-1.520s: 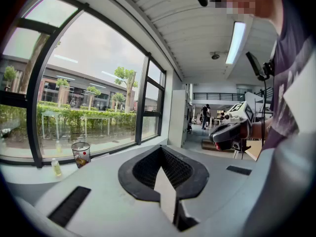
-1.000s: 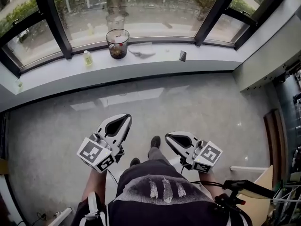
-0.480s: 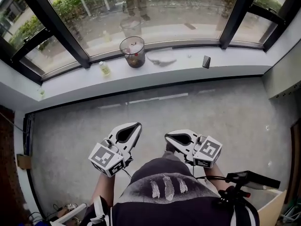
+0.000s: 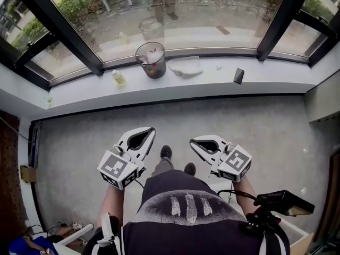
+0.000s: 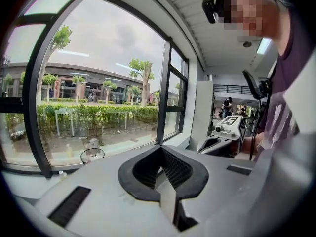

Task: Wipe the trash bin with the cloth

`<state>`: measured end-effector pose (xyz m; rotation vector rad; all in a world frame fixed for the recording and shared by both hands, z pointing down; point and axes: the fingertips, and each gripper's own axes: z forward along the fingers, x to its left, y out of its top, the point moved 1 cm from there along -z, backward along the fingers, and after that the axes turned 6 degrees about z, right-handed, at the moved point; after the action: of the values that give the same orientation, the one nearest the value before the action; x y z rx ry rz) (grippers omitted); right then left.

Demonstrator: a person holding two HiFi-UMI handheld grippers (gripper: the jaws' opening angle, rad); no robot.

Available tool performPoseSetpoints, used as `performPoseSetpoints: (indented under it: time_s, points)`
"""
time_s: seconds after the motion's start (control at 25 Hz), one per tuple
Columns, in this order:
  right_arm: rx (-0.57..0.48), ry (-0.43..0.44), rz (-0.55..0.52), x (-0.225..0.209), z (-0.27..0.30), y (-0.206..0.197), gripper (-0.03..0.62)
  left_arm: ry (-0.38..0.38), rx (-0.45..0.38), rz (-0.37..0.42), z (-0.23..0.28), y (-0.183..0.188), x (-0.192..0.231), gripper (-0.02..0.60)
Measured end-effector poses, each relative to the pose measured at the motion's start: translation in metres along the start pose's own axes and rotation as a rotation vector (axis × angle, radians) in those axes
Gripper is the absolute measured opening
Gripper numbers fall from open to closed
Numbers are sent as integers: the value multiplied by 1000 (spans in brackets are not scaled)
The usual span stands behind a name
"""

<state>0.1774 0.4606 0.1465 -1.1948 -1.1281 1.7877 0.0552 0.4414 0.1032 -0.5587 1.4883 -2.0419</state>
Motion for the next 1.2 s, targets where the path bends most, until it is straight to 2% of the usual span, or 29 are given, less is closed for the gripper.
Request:
performPoseSetpoints:
  time_s: [0.08, 0.24, 0.36, 0.48, 0.6, 0.72, 0.84, 1.04, 1.2]
  points:
    - [18, -7, 6, -13, 4, 0, -6, 8, -10, -1, 13, 0, 16, -8]
    - [23, -9, -7, -36, 24, 12, -6, -16, -41, -60, 39, -7, 48, -8]
    - [52, -25, -66, -51, 54, 27, -6, -54, -37, -91, 58, -23, 77, -8]
    - [101, -12, -57, -66, 98, 40, -6, -83, -40, -128, 72, -27, 117, -7]
    - [149, -7, -68, -82, 142, 52, -6, -105, -40, -103, 82, -27, 161, -8]
    - [209, -84, -132, -106, 174, 60, -6, -103, -24, -57, 90, -33, 207, -6]
    - [244, -114, -125, -124, 193, 63, -6, -69, -31, -16, 97, -27, 244, -8]
    - [293, -133, -93, -162, 216, 64, -6, -56, -25, -51, 112, -30, 274, -8]
    - [328, -134, -133, -201, 236, 62, -6, -60, 7, -91, 127, -45, 295, -7]
